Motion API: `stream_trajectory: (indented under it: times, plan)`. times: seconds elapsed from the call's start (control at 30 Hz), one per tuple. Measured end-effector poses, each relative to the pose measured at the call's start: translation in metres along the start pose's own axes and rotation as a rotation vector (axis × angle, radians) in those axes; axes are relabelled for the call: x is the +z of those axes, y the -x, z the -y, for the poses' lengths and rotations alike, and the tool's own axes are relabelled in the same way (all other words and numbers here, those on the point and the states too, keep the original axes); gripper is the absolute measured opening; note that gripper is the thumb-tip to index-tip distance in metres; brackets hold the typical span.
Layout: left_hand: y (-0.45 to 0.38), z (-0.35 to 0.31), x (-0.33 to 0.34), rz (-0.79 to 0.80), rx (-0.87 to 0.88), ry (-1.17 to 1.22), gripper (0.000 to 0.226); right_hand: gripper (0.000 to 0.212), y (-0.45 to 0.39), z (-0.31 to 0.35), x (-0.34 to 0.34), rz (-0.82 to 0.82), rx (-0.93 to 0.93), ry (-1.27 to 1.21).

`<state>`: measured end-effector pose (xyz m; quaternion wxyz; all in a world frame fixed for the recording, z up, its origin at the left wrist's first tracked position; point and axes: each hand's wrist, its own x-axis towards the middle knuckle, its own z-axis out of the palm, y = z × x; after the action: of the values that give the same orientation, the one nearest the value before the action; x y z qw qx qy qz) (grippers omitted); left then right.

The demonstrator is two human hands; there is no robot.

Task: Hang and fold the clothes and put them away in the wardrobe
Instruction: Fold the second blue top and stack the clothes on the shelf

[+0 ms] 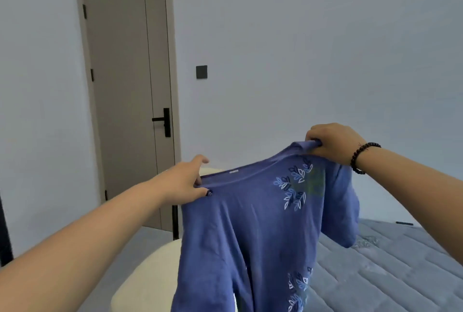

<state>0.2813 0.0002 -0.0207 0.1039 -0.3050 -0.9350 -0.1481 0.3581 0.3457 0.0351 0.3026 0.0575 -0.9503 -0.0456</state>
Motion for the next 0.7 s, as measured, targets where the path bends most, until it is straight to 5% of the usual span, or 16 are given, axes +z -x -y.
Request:
stream_trajectory:
  times: [0.07,0.2,0.37,0.57,0.7]
  plan:
    - [-0.007,-0.012,-0.009,-0.090,-0.032,-0.095,0.070,0.014,0.009,-0.011,-0.016,-0.064,0.039,-0.016]
    - [-0.014,-0.049,-0.030,-0.389,-0.095,-0.262,0.020,0.026,0.025,-0.023,-0.058,-0.174,0.071,-0.009]
    - [-0.010,-0.098,-0.063,-0.641,-0.135,-0.452,0.018,0.031,0.045,-0.032,-0.118,-0.280,0.226,0.065]
    - [-0.014,-0.129,-0.080,-0.554,-0.059,0.302,0.025,0.024,0.077,-0.041,-0.192,-0.317,0.460,0.155]
    - [-0.007,-0.150,-0.071,-0.614,-0.062,0.474,0.014,0.027,0.106,-0.044,-0.224,-0.328,0.594,0.056]
